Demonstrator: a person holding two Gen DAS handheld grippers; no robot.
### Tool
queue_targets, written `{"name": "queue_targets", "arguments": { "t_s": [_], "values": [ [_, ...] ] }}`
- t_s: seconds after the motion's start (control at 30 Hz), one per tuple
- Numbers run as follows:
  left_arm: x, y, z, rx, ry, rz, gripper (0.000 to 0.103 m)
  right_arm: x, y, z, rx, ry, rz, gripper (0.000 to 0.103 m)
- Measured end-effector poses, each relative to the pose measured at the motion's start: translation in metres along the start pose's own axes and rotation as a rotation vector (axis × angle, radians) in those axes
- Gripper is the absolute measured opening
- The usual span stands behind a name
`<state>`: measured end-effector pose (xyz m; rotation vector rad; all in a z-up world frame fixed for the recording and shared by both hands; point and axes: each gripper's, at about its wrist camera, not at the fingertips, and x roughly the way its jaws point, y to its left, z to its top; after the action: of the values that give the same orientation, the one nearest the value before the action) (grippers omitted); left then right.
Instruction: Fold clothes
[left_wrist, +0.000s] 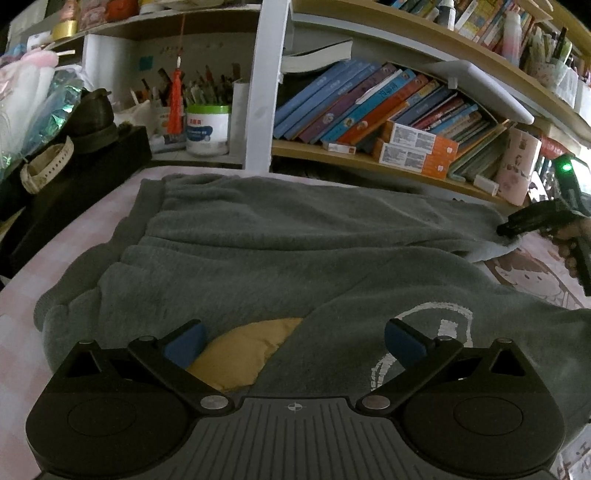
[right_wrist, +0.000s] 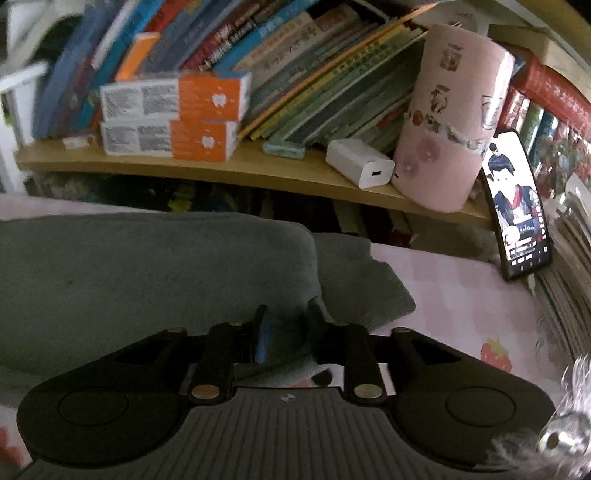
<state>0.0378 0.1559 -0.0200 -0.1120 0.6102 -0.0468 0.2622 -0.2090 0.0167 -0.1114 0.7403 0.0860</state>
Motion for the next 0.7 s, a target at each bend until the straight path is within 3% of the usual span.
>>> {"name": "queue_targets", "arguments": {
  "t_s": [0.13,0.3,0.5,0.7],
  "values": [
    [-0.001,0.0,0.0,-0.001,-0.001,0.004,0.103,-0.046,-0.003,-0.025,-0.015,-0.041,0.082,0.035],
    [-0.001,0.0,0.0,-0.003,0.001,0.014,0.103,-0.115,-0.009,-0.083,-0.038,-0.088,0.16,0.044],
    [0.0,0.001,0.001,-0.006,0.008,0.02,0.103,-0.165,-0.017,-0.153,-0.09,-0.095,0.095,0.046],
    [0.001,-0.001,0.001,0.007,0.015,0.07,0.103,-0.195,-0.017,-0.184,-0.075,-0.136,0.079,0.047]
  ]
}}
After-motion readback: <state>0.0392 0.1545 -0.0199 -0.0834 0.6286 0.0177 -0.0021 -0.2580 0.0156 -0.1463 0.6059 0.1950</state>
